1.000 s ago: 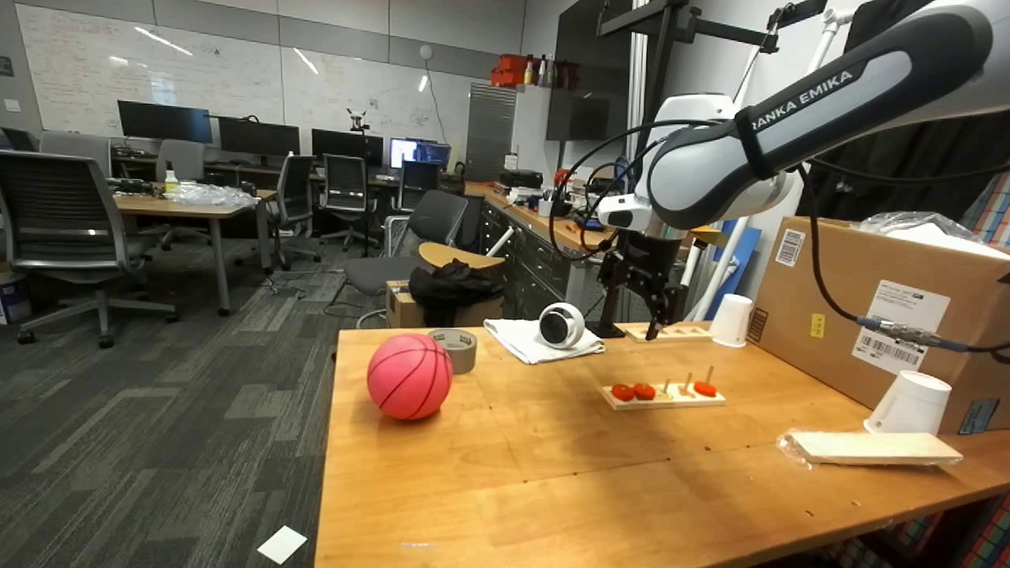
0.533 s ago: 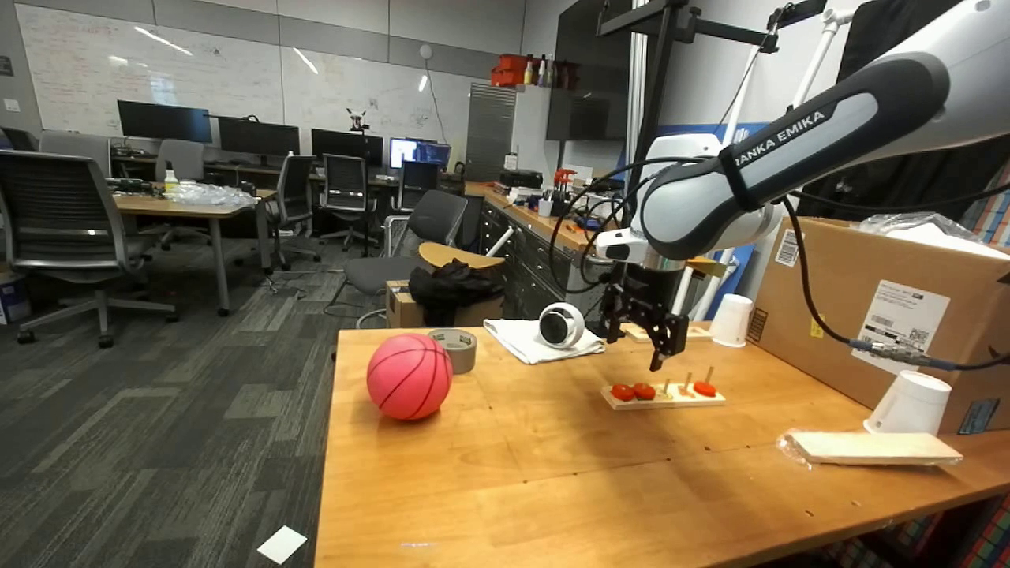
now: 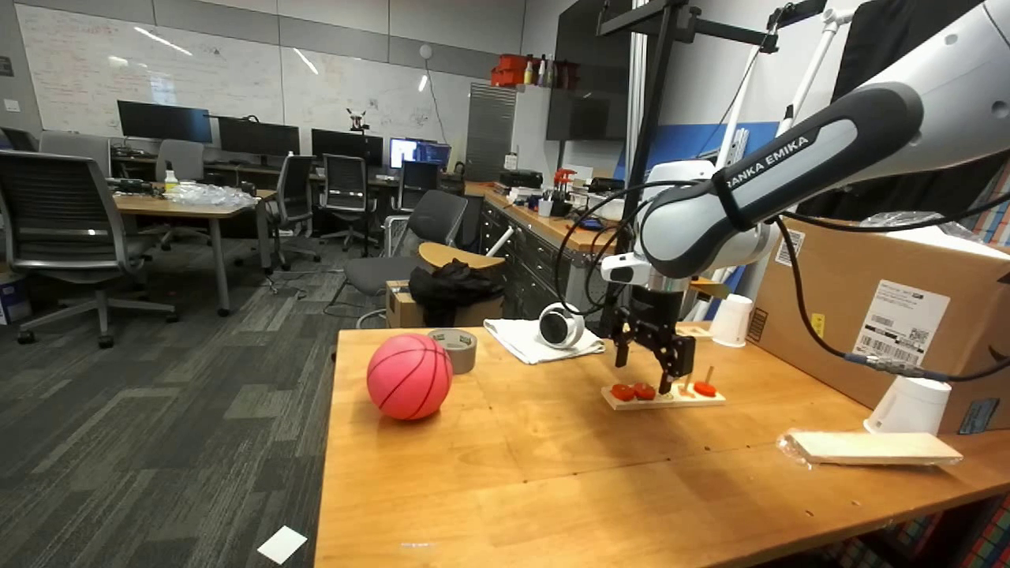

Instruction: Move the orange discs to the first rod of the wooden rack

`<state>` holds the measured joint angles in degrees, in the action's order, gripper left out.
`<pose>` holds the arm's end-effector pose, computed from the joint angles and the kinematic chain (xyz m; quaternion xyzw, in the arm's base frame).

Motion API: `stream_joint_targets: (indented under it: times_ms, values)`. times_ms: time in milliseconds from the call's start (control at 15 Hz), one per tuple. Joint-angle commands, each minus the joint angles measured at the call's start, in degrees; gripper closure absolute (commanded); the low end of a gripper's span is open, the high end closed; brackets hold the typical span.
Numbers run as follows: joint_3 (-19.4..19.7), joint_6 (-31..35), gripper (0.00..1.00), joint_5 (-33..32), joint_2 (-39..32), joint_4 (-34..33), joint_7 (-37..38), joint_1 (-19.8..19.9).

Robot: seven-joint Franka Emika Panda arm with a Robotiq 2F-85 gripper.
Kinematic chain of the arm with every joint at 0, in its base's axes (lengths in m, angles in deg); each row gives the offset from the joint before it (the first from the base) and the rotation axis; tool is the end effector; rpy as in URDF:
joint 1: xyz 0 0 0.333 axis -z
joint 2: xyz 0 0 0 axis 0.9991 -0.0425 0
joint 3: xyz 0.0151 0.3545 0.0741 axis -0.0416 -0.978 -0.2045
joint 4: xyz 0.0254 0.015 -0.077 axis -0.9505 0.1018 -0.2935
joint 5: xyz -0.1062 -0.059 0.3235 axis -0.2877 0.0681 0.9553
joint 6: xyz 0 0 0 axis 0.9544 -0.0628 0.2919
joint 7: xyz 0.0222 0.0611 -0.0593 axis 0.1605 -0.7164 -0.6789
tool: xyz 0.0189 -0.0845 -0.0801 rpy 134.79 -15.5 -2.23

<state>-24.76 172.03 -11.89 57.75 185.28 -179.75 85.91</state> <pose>0.5958 0.0815 0.3736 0.5975 0.8008 -0.0270 0.0324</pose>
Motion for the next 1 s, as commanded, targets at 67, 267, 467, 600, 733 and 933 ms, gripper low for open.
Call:
stream_joint_targets:
  times_ms: [67, 267, 467, 600, 733, 933]
  values:
    - [0.4, -0.9, 0.0, 1.3, -0.7, -1.1, -0.7, 1.6]
    - [1.0, -0.5, 0.0, 0.6, -1.0, -1.6, -0.5, 2.2]
    - [1.1, -0.1, 0.0, 1.0, -1.3, -2.4, -0.3, 2.4]
    - [0.9, -0.1, 0.0, 1.1, -1.7, -2.8, -0.2, 2.4]
    - [0.8, 0.1, 0.0, 1.6, -2.0, -2.9, -0.1, 2.5]
    - [0.6, 0.3, 0.0, 2.9, -2.4, -2.8, 0.0, 2.8]
